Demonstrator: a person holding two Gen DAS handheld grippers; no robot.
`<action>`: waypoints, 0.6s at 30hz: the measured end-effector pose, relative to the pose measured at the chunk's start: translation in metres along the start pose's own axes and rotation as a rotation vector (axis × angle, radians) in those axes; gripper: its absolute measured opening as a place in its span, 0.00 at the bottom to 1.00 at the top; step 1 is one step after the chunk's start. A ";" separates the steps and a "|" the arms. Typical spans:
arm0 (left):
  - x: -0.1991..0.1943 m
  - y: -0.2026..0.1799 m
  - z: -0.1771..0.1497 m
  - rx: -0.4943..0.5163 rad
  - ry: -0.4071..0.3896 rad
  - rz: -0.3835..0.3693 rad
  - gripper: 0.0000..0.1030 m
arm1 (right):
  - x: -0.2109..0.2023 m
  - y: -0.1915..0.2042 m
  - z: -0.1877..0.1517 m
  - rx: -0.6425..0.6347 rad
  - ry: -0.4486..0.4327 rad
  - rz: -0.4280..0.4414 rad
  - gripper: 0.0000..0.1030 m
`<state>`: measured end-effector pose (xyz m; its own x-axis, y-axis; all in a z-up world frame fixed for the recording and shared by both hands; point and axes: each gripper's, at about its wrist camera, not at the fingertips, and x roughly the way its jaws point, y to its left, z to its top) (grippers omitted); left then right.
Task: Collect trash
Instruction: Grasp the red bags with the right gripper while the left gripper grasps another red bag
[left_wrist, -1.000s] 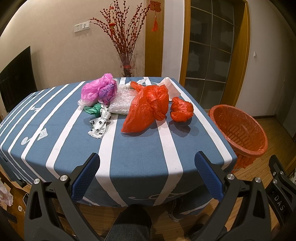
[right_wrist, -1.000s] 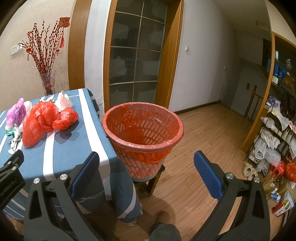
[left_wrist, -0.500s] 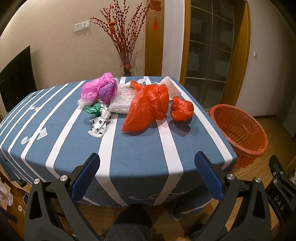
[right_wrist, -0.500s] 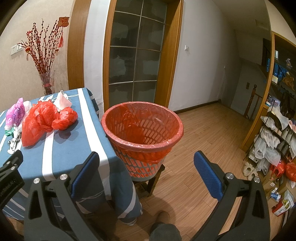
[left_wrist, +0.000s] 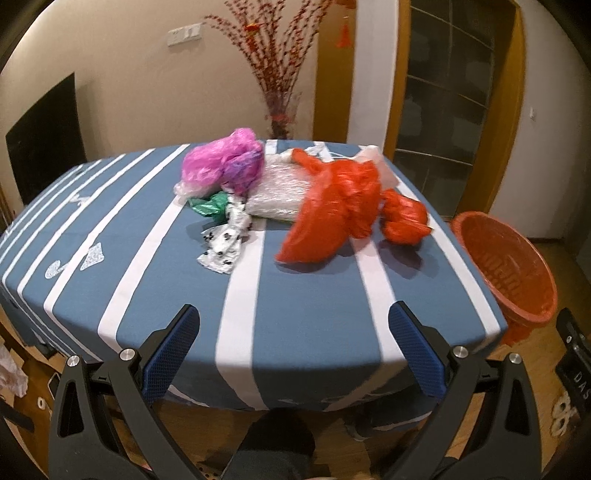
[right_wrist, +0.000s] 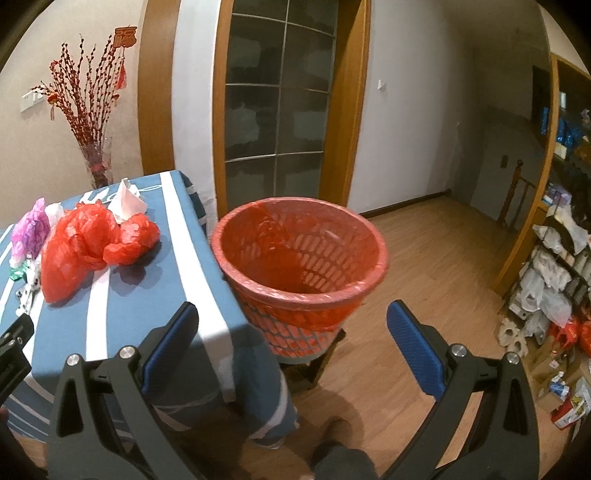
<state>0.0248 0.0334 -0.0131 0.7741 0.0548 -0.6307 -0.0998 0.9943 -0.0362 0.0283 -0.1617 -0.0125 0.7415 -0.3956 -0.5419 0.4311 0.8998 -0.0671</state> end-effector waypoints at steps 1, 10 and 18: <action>0.003 0.005 0.002 -0.009 0.003 0.002 0.98 | 0.002 0.002 0.002 -0.001 0.002 0.011 0.96; 0.027 0.049 0.020 -0.078 0.020 0.027 0.98 | 0.039 0.050 0.033 -0.038 0.042 0.172 0.96; 0.045 0.070 0.035 -0.091 0.017 0.024 0.98 | 0.083 0.096 0.063 -0.044 0.110 0.294 0.86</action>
<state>0.0747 0.1091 -0.0171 0.7602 0.0762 -0.6453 -0.1749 0.9804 -0.0903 0.1636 -0.1195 -0.0113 0.7700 -0.0972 -0.6306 0.1822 0.9807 0.0713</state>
